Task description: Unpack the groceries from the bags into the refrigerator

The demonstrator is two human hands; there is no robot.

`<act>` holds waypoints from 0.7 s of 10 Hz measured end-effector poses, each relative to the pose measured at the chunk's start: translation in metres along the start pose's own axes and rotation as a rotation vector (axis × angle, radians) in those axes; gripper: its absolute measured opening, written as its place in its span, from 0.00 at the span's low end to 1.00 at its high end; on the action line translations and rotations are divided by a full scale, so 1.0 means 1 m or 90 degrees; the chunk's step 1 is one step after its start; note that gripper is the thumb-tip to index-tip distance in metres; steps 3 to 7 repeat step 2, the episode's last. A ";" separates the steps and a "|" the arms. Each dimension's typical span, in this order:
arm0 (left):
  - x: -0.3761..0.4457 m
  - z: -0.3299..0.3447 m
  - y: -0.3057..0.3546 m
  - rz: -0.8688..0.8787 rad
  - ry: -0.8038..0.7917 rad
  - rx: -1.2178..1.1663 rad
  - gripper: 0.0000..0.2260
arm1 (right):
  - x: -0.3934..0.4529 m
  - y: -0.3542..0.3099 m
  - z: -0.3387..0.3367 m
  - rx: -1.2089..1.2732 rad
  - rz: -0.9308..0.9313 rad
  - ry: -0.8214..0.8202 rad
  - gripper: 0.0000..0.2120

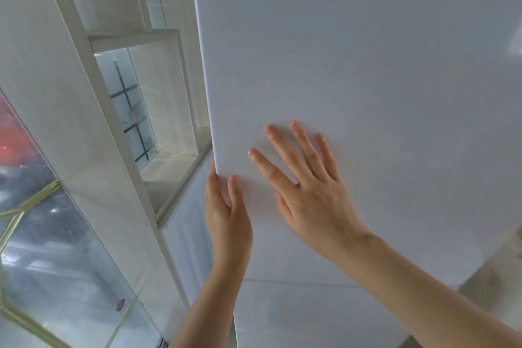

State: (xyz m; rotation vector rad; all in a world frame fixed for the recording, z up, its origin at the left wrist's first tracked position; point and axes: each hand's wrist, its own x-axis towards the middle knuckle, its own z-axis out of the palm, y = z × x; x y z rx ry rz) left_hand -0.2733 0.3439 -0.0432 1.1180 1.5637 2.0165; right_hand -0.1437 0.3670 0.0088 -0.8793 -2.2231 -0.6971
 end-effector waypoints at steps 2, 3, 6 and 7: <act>-0.049 -0.010 0.008 -0.035 -0.018 0.148 0.29 | -0.054 -0.007 -0.024 0.087 0.020 -0.119 0.34; -0.049 -0.010 0.008 -0.035 -0.018 0.148 0.29 | -0.054 -0.007 -0.024 0.087 0.020 -0.119 0.34; -0.049 -0.010 0.008 -0.035 -0.018 0.148 0.29 | -0.054 -0.007 -0.024 0.087 0.020 -0.119 0.34; -0.049 -0.010 0.008 -0.035 -0.018 0.148 0.29 | -0.054 -0.007 -0.024 0.087 0.020 -0.119 0.34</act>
